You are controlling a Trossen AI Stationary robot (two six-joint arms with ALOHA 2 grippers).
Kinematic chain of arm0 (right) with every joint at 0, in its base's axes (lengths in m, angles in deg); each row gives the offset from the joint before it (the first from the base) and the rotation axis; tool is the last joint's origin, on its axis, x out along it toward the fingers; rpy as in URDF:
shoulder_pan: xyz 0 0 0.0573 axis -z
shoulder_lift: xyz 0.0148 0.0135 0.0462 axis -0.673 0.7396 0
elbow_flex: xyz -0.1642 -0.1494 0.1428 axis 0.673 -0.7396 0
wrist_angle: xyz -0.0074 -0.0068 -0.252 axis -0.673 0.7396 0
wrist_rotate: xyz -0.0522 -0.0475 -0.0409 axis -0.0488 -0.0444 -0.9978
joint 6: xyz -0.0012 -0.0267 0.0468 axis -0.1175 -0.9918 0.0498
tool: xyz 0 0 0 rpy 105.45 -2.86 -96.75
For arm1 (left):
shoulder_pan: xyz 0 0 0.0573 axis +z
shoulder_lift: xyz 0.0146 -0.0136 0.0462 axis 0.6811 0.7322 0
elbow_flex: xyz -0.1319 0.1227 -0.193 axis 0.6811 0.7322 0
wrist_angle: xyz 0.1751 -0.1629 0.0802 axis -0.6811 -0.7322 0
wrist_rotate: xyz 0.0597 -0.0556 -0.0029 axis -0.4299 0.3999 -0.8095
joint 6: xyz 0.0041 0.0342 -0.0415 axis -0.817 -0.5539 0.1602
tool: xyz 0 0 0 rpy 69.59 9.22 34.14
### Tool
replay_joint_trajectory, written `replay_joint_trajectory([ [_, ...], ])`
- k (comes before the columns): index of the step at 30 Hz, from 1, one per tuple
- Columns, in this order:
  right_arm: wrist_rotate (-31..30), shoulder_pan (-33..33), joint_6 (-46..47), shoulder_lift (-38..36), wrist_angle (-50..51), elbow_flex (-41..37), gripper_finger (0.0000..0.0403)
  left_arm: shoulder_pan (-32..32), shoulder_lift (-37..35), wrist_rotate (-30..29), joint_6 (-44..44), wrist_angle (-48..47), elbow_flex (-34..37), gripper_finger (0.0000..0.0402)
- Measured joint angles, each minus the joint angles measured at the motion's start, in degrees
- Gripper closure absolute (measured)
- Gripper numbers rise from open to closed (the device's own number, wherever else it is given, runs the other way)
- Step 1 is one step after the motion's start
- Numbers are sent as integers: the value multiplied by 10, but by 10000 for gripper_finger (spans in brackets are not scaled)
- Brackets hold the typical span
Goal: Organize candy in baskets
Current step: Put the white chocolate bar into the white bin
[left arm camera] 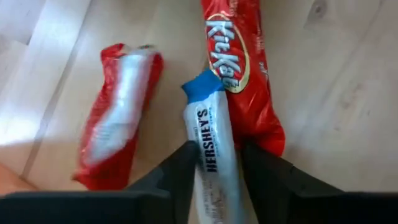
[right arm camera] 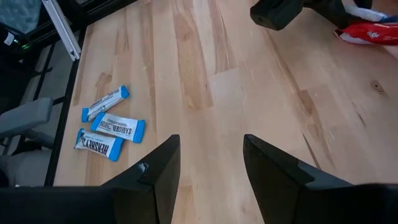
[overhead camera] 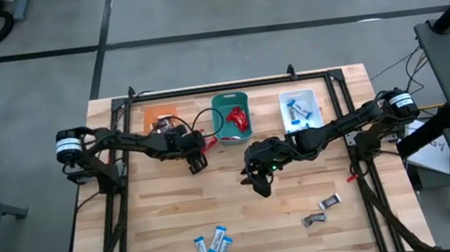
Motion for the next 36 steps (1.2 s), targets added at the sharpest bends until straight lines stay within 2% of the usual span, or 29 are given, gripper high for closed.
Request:
replay_joint_trajectory([
  [11,0,0,0,0,0,0,236,0,-22,1,12,-5,-3,391],
  [19,0,0,-7,0,-1,0,236,-1,-66,6,19,-32,-12,386],
  [23,-4,-2,-37,0,-16,0,236,-8,-116,20,19,-40,-12,389],
  [28,-47,-8,-99,0,-59,0,236,-30,-195,20,17,-40,-12,390],
  [31,-91,-13,-141,0,-108,-4,236,-52,-240,20,14,-18,-11,390],
  [36,-120,-17,-194,9,-234,-27,236,-111,-295,21,-18,94,15,390],
])
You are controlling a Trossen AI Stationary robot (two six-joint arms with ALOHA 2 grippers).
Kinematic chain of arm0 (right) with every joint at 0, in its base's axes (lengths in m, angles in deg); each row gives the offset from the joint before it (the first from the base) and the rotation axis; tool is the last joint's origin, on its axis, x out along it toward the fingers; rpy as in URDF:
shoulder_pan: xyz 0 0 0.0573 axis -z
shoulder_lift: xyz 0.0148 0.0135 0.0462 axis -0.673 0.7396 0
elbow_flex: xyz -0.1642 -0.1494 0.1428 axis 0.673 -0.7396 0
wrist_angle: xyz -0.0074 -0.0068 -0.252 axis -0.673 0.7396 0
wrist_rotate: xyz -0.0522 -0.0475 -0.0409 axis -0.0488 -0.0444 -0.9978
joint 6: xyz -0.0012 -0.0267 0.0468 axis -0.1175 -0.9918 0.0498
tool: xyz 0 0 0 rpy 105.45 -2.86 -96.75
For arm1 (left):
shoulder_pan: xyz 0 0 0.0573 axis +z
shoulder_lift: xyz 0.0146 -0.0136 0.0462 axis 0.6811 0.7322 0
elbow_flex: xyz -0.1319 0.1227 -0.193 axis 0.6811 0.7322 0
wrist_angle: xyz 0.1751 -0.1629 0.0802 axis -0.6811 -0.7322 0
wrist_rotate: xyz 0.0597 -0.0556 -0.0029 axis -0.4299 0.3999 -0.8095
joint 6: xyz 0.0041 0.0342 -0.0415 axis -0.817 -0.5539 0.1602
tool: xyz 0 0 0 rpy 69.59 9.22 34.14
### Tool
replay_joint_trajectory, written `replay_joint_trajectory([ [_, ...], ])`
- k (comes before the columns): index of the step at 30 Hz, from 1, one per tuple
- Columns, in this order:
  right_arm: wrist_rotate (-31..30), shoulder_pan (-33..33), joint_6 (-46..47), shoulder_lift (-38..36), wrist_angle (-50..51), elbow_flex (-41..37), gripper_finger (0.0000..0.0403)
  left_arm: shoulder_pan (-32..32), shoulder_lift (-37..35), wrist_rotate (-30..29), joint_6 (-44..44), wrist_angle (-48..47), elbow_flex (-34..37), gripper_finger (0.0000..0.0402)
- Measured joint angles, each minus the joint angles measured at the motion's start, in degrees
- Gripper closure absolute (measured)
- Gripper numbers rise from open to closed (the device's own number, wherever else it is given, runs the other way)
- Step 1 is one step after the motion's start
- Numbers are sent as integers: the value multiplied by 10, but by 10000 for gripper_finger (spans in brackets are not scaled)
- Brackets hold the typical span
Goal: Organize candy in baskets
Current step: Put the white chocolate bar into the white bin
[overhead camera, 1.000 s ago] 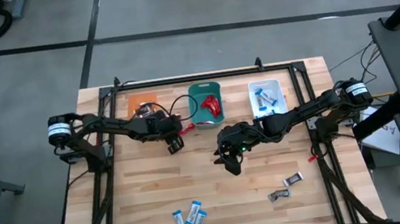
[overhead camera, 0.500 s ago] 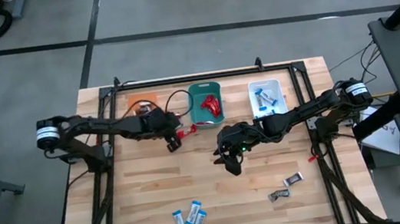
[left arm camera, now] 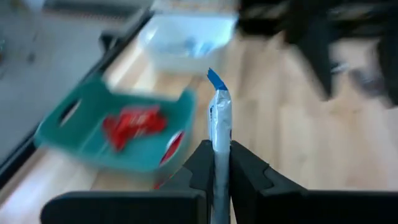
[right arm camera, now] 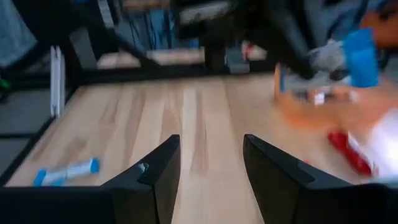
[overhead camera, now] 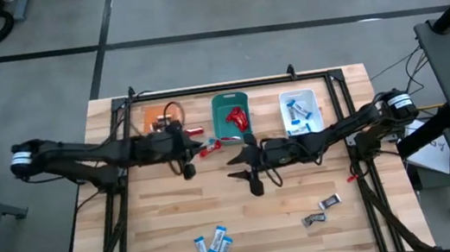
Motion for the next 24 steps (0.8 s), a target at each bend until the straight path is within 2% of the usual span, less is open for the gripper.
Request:
replay_joint_trajectory([
  [6,-34,-1,-56,19,-128,-11,236,-60,-34,0,-25,136,63,390],
  [12,-40,-2,-103,26,-213,-12,236,-87,-26,0,-18,281,128,390],
  [19,-40,-2,-103,28,-221,-11,236,-95,29,6,-15,442,161,390],
  [24,-39,2,-94,28,-223,-11,236,-97,75,26,-23,467,141,390],
])
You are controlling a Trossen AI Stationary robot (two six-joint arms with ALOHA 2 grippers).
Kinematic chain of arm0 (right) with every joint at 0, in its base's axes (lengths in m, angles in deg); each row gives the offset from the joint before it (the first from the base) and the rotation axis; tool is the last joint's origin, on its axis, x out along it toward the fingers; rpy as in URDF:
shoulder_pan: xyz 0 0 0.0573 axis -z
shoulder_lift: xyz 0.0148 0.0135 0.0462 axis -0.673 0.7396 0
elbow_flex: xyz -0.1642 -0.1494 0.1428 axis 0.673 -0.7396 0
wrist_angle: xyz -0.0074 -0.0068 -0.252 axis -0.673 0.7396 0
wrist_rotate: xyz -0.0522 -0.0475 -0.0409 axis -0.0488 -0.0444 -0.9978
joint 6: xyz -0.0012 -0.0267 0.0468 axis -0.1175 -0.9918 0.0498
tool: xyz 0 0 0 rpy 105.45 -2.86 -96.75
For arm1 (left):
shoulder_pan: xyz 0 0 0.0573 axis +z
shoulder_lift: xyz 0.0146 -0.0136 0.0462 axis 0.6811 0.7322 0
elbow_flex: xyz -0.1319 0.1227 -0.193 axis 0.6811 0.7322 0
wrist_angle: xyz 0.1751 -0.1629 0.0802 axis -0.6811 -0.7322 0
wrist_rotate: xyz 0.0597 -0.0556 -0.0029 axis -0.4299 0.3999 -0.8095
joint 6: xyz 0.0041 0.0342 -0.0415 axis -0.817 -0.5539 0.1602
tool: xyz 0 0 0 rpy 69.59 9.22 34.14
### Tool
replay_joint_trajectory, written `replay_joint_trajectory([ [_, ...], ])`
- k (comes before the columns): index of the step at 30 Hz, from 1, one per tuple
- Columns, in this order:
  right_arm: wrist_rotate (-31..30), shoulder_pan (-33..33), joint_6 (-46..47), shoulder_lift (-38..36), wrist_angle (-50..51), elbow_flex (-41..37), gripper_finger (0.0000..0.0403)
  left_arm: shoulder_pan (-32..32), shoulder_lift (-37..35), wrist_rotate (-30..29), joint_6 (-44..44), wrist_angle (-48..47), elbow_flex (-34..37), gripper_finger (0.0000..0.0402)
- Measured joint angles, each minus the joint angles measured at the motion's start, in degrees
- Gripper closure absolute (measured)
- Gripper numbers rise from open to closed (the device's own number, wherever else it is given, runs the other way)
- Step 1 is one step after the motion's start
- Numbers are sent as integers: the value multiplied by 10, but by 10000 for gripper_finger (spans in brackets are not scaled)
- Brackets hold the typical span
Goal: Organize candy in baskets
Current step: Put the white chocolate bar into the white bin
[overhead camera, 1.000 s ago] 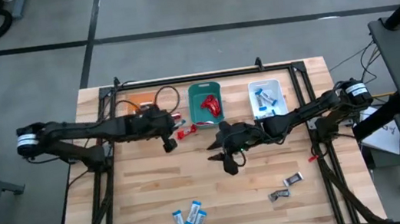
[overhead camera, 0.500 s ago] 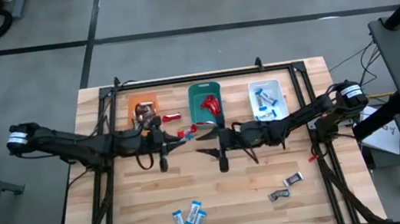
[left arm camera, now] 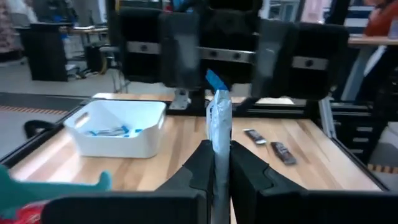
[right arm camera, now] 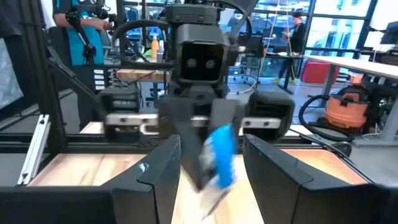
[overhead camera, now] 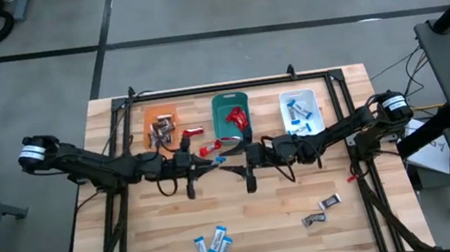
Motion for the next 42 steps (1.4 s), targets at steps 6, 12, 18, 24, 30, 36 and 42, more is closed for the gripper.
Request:
replay_joint_trajectory([
  [6,1,7,10,0,6,0,236,-2,58,30,-7,1,-47,390],
  [12,6,3,7,0,12,1,244,-3,85,32,-7,1,-66,391],
  [18,8,2,19,0,20,1,301,-3,70,31,-7,-3,-64,391],
  [24,22,2,0,-1,18,2,381,-3,57,25,-8,-13,-64,389],
  [30,27,4,3,-1,34,8,386,-4,54,-1,-8,-18,-64,354],
  [36,-15,8,3,-14,160,42,387,-3,34,-14,-7,-85,-65,299],
  [42,-337,54,113,-36,685,189,388,-3,-25,-16,56,-254,-65,267],
])
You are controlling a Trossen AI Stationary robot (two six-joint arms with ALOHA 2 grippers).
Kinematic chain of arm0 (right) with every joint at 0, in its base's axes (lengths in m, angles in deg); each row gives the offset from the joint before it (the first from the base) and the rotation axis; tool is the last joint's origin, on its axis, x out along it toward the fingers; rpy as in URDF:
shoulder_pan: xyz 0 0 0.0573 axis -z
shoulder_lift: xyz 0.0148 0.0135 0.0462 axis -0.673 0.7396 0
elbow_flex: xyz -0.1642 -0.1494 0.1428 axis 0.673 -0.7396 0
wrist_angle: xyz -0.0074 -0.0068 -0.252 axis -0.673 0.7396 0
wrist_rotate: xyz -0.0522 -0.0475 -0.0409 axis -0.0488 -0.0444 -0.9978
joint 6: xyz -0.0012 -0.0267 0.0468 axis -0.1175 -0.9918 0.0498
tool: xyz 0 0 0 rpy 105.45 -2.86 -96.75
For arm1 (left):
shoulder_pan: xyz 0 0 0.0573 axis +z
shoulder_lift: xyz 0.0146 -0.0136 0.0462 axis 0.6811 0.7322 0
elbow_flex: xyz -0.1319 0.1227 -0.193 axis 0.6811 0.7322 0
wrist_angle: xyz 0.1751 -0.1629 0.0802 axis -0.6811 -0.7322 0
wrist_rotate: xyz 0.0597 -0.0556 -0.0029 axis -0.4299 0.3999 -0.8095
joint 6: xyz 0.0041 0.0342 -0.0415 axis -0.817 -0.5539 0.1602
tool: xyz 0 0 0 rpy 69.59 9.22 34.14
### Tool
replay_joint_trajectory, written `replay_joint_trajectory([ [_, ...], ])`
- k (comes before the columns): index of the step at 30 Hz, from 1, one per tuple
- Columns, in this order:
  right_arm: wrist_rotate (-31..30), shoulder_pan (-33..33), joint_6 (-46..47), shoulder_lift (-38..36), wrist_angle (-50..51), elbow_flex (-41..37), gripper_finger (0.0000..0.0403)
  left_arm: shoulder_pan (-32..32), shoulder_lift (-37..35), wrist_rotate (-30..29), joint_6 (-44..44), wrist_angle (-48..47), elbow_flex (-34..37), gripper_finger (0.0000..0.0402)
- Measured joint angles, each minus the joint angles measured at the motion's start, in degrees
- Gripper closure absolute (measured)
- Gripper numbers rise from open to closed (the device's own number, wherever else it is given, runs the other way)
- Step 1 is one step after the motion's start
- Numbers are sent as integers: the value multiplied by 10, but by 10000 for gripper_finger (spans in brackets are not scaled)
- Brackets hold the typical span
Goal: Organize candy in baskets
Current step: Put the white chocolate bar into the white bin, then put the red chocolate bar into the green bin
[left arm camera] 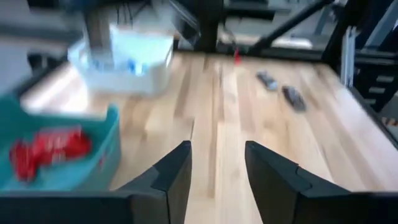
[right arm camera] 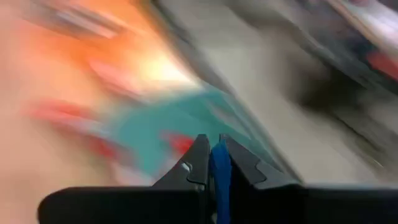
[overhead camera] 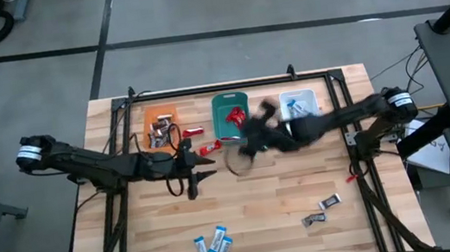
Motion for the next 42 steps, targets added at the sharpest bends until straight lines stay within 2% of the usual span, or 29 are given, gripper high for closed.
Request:
replay_joint_trajectory([
  [1,-49,16,68,0,118,30,388,0,-9,0,16,-27,0,266],
  [3,-78,55,222,5,331,80,388,0,-25,0,45,-77,0,265],
  [5,-57,94,358,5,469,103,388,0,-35,0,67,-105,0,265],
  [7,-24,129,424,5,540,104,382,0,-42,0,74,-123,0,265],
  [13,23,190,430,4,542,75,342,0,-38,-1,73,-124,1,265],
  [16,58,201,425,6,541,69,323,0,-32,-1,73,-130,1,265],
  [21,68,202,418,5,536,67,291,0,-14,-8,73,-134,1,265],
  [27,68,168,398,-1,492,67,279,0,31,-71,73,-141,2,264],
  [32,68,132,356,-2,431,67,278,1,75,-87,59,-141,6,264],
  [37,68,105,340,-2,397,67,278,2,124,-159,31,-138,6,264],
  [42,68,95,340,-2,393,67,277,20,167,-161,-11,-90,7,261],
])
